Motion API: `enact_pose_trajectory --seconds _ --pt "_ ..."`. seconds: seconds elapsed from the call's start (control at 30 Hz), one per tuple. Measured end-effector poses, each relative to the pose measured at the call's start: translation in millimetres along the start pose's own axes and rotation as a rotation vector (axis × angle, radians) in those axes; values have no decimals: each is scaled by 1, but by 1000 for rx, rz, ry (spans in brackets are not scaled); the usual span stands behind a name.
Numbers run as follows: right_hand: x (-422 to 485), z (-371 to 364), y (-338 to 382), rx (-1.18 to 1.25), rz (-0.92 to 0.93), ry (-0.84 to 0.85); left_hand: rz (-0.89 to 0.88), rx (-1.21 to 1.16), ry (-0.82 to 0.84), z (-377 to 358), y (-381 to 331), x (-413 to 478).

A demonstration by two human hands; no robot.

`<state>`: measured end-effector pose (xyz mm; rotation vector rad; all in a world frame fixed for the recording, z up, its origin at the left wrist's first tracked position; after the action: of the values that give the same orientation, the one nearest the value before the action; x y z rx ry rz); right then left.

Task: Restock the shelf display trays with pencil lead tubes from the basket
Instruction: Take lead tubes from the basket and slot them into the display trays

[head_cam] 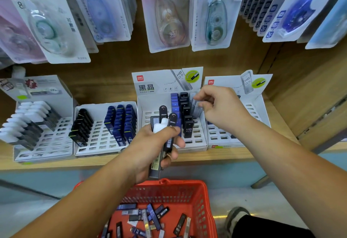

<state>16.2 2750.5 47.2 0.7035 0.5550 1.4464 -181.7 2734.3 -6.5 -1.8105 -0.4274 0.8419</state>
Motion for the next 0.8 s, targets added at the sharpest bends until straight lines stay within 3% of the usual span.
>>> enact_pose_trajectory --seconds 0.33,0.53,0.8 --pt "-1 -7 1 -47 3 5 -26 7 3 5 5 -2" --pt "1 -1 4 -148 12 -80 -31 29 5 5 3 -4" --pt "0 -5 4 -268 -51 -23 -32 74 9 2 0 -8"
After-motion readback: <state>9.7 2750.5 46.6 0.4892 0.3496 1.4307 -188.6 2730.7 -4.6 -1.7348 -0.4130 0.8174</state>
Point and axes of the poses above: each hand's wrist, its own x-axis towards the middle knuckle, its own z-axis out of the back of the hand, y = z × x, the point moved 9 cm from there along x, towards the middle knuckle, and after that the axes turned 14 degrees about y, right-handed, at the moved point
